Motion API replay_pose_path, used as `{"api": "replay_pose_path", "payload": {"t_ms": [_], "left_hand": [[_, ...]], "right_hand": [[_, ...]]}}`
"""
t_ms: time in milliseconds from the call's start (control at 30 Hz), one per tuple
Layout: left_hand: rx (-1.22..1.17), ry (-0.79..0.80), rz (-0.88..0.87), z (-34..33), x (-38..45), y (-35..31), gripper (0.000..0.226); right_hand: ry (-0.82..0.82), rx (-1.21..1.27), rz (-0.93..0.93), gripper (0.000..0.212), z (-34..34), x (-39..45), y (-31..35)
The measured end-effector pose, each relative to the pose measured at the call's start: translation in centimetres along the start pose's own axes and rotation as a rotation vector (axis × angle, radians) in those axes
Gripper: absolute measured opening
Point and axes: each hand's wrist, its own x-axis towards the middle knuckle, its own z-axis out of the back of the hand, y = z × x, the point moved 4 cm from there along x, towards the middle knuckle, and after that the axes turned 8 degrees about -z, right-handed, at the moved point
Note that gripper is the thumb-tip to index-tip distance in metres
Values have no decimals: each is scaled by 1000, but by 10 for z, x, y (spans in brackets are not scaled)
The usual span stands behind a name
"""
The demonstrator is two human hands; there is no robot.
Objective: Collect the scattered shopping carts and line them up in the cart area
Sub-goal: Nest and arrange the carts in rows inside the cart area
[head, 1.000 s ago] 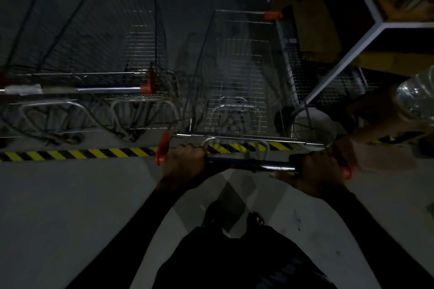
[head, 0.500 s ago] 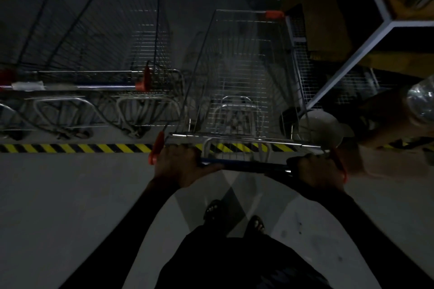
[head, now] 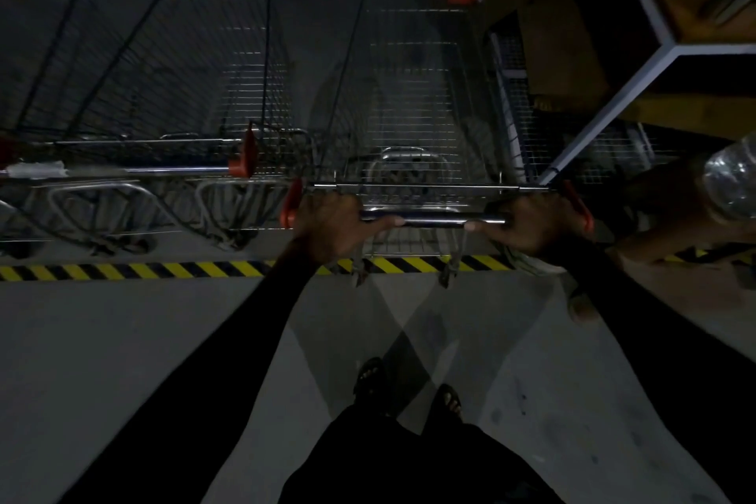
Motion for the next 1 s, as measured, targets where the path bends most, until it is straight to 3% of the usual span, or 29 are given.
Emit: {"api": "replay_pose_path", "payload": {"t_ms": [100, 200, 367, 533, 633, 767, 867, 1000], "left_hand": [[-21, 5, 39, -7, 12, 12, 105], [-130, 10, 63, -5, 20, 24, 103], [-192, 70, 65, 1, 35, 45, 92], [-201, 96, 91, 3, 55, 63, 99], [-226, 101, 99, 5, 64, 70, 104], [-156, 103, 88, 8, 72, 74, 105], [-158, 102, 77, 9, 74, 79, 100], [-160, 139, 82, 6, 74, 83, 99]], "right_hand": [[-36, -39, 98, 113, 20, 3, 17], [-51, -93, 114, 92, 32, 10, 30], [-82, -3, -1, 109, 35, 36, 37], [-12, 21, 6, 85, 40, 51, 52], [-33, -54, -44, 105, 41, 62, 56], [-11, -55, -77, 108, 37, 76, 52], [-63, -36, -38, 107, 40, 78, 58], [-117, -19, 66, 90, 50, 67, 69]]}}
